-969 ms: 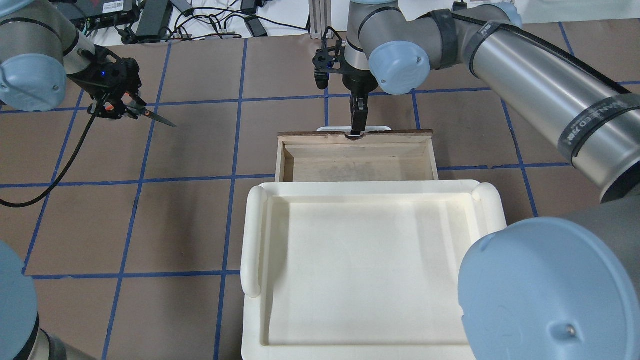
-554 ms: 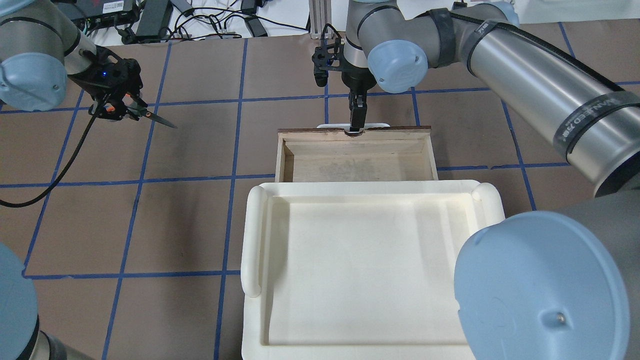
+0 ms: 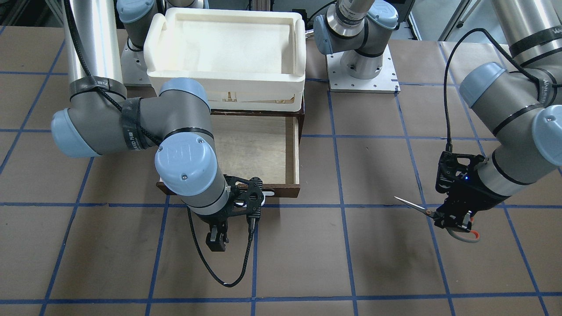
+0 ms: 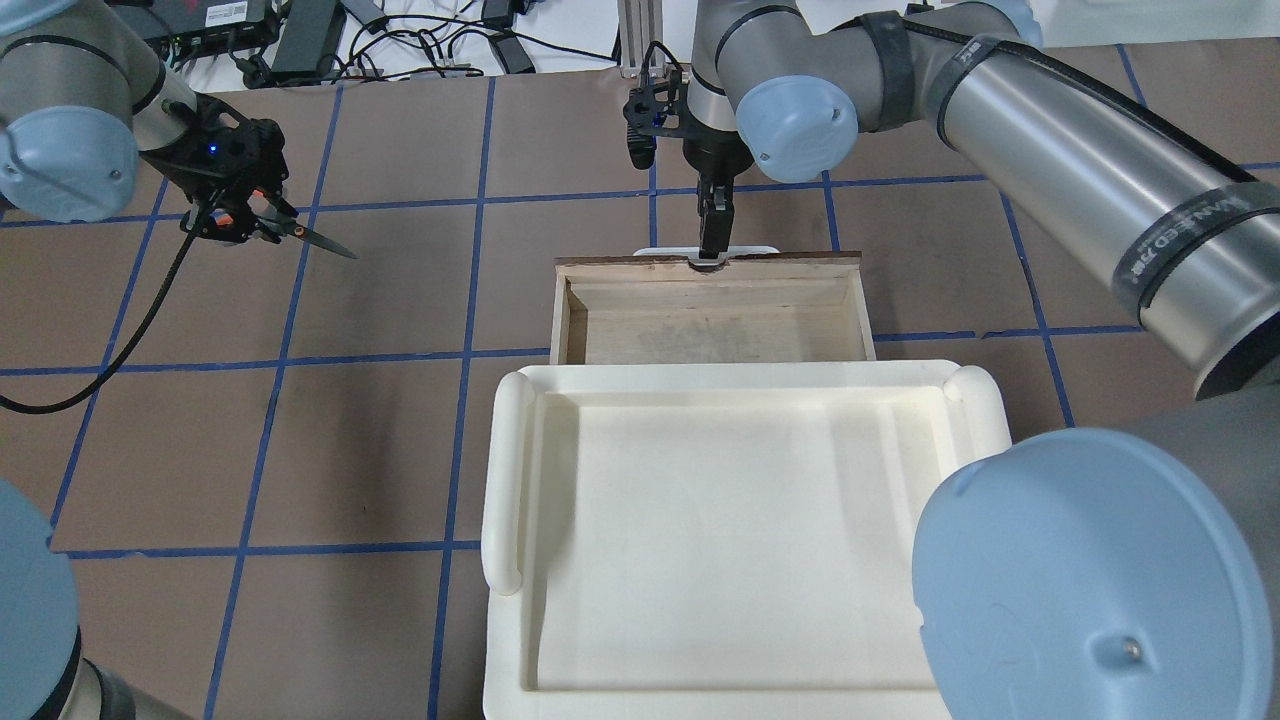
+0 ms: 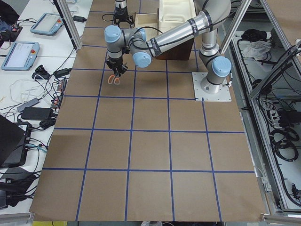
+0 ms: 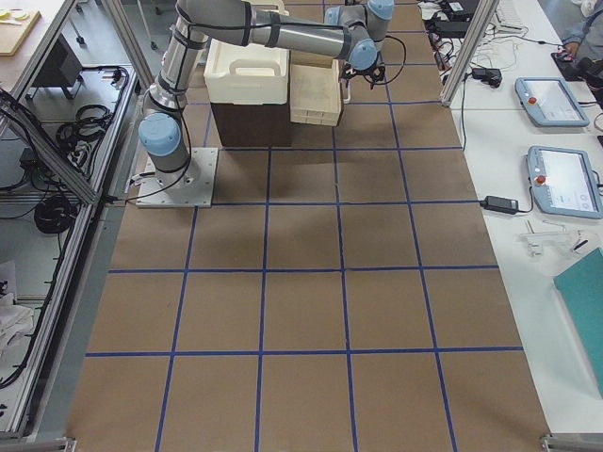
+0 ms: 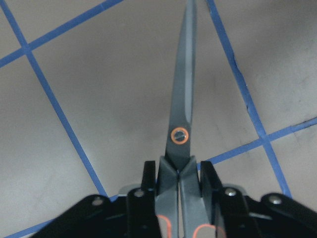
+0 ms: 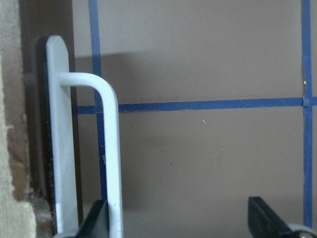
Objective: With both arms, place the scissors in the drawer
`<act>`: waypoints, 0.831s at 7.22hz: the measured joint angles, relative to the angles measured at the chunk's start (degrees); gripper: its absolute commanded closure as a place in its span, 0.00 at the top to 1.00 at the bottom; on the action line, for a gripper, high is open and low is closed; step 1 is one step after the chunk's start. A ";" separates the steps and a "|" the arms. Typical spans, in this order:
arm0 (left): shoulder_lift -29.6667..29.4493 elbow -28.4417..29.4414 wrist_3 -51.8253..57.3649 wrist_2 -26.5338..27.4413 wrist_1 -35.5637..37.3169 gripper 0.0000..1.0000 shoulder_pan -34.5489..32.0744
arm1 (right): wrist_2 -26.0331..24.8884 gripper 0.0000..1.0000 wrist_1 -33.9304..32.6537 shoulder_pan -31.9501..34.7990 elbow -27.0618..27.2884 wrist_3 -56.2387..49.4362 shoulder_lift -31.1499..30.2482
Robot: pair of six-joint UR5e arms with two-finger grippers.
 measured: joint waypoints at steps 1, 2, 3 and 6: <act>0.13 0.04 -0.02 0.02 -0.02 0.00 -0.21 | -0.05 1.00 0.62 -0.20 -0.11 0.02 -1.36; 0.21 0.06 -0.05 -0.02 -0.01 0.00 -0.32 | -0.07 1.00 1.78 -0.74 -0.19 0.00 -3.06; 0.32 0.06 -0.14 -0.09 0.01 0.00 -0.44 | -0.10 1.00 3.87 -1.89 -0.21 0.02 -5.30; 1.22 0.48 -4.83 0.26 -0.26 0.00 -5.92 | -0.37 1.00 9.69 -7.41 0.63 0.17 -14.25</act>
